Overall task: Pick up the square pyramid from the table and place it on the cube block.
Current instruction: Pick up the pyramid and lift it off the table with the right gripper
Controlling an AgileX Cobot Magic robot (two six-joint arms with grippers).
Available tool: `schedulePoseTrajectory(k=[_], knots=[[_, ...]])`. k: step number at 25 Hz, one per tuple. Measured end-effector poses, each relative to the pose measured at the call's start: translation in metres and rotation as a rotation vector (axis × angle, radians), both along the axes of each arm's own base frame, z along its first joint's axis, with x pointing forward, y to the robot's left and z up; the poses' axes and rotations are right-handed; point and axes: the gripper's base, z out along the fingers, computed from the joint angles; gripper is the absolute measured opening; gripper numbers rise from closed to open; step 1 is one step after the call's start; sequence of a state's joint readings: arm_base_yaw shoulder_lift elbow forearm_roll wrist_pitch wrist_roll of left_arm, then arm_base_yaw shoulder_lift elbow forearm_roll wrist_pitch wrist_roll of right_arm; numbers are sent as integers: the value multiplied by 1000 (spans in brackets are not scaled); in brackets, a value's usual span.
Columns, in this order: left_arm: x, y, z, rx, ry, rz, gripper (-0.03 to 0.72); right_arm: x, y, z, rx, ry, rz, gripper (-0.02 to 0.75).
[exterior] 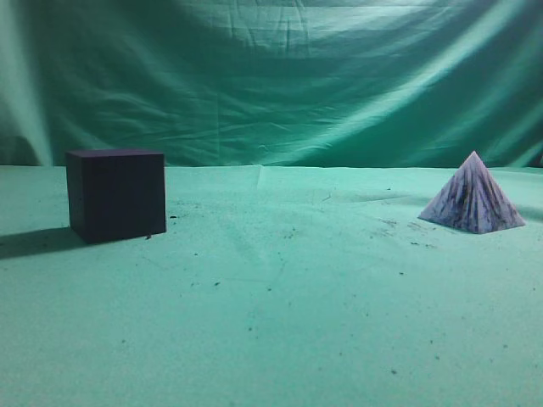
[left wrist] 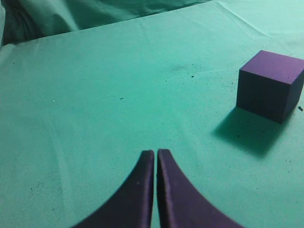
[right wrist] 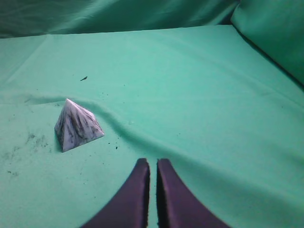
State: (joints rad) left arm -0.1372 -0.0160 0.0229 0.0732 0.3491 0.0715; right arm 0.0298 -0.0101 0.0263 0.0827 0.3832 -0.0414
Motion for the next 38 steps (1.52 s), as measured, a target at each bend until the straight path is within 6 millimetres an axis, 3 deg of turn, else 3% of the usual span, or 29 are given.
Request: schedulePoseTrajectory(k=[20, 24, 27, 30, 34, 38], knots=[[0, 0, 0, 0, 0, 0, 0, 0, 0, 0, 0, -1, 1, 49], [0, 0, 0, 0, 0, 0, 0, 2, -1, 5, -35, -71, -4, 49], [0, 0, 0, 0, 0, 0, 0, 5, -1, 26, 180, -293, -43, 49], [0, 0, 0, 0, 0, 0, 0, 3, -4, 44, 239, -442, -65, 49], [0, 0, 0, 0, 0, 0, 0, -3, 0, 83, 222, -376, -20, 49], [0, 0, 0, 0, 0, 0, 0, 9, 6, 114, 205, -112, 18, 49]])
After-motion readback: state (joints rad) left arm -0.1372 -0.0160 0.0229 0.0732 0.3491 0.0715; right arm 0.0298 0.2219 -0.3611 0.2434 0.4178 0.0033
